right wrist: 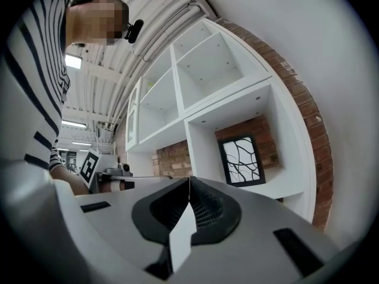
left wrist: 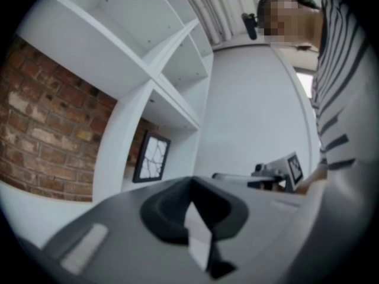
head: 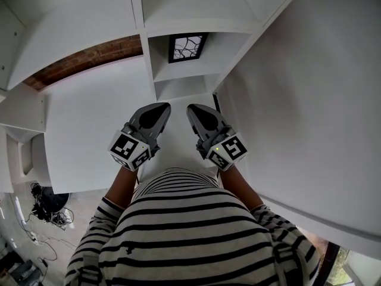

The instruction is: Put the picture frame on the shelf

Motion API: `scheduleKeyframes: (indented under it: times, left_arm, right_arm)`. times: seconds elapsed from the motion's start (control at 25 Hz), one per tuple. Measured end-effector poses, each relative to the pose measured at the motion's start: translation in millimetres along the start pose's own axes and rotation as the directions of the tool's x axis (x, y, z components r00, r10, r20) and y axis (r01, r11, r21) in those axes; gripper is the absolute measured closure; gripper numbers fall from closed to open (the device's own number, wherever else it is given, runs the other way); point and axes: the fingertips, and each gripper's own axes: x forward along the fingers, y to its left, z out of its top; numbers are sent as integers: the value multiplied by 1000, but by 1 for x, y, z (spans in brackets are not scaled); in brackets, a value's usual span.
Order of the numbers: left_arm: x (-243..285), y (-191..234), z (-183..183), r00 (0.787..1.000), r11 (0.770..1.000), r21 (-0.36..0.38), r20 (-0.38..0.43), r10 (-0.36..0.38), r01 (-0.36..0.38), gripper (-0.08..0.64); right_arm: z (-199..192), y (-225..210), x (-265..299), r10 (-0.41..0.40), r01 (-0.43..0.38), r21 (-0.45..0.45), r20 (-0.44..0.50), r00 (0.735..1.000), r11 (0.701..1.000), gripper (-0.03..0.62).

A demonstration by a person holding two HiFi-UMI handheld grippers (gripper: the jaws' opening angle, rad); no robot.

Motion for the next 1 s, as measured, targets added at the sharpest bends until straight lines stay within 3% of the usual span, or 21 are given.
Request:
scheduleKeyframes:
  times: [0.24,1.0]
  left_arm:
    - [-4,-13,7,998,998,29,7,-62,61,554]
    - [-15,-18,15,997,997,47,19,-68,67,554]
  right_arm:
    - [10,20,3,81,-80,-56,5,997,995,584]
    - [13,27,-1,76,-77,-87,-13,997,993,584]
